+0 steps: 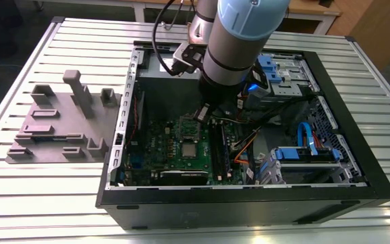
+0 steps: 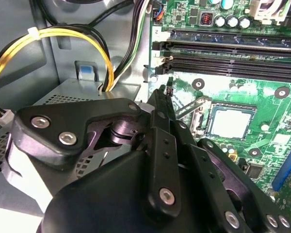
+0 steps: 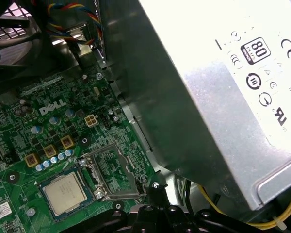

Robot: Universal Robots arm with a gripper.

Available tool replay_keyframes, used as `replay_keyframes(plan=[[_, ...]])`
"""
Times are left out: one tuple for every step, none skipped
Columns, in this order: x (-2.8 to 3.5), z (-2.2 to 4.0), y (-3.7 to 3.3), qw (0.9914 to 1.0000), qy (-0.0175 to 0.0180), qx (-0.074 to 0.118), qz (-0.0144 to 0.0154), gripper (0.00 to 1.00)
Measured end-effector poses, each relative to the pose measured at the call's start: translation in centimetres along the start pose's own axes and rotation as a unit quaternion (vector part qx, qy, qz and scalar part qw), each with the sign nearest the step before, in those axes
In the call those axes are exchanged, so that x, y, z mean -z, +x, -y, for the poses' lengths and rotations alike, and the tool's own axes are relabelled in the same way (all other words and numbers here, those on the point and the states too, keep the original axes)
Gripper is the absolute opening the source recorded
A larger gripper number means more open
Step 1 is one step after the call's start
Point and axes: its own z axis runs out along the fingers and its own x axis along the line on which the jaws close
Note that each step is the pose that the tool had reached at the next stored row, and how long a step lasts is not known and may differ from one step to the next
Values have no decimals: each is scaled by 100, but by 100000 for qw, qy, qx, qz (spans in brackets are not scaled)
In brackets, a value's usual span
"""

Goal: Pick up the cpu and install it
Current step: 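Close the cpu cover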

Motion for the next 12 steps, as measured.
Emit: replay_keyframes(plan=[[3, -2, 0, 100000, 2, -4, -8, 10], [7, -3, 1, 100000, 3, -6, -16, 10], [11, -5, 0, 100000, 5, -9, -23, 10], [15, -6, 0, 100000, 3, -5, -19, 10], [19, -7, 0, 100000, 8, -5, -22, 10], [23, -9, -1, 100000, 10, -6, -31, 10], [27, -10, -1, 100000, 19, -9, -44, 10], [31, -11, -2, 100000, 28, -9, -60, 10], [37, -12, -2, 100000, 36, -10, -79, 10], [43, -13, -2, 100000, 42, -12, -86, 10], [49, -15, -3, 100000, 43, -11, -90, 10], [54, -17, -3, 100000, 46, -14, -86, 10]])
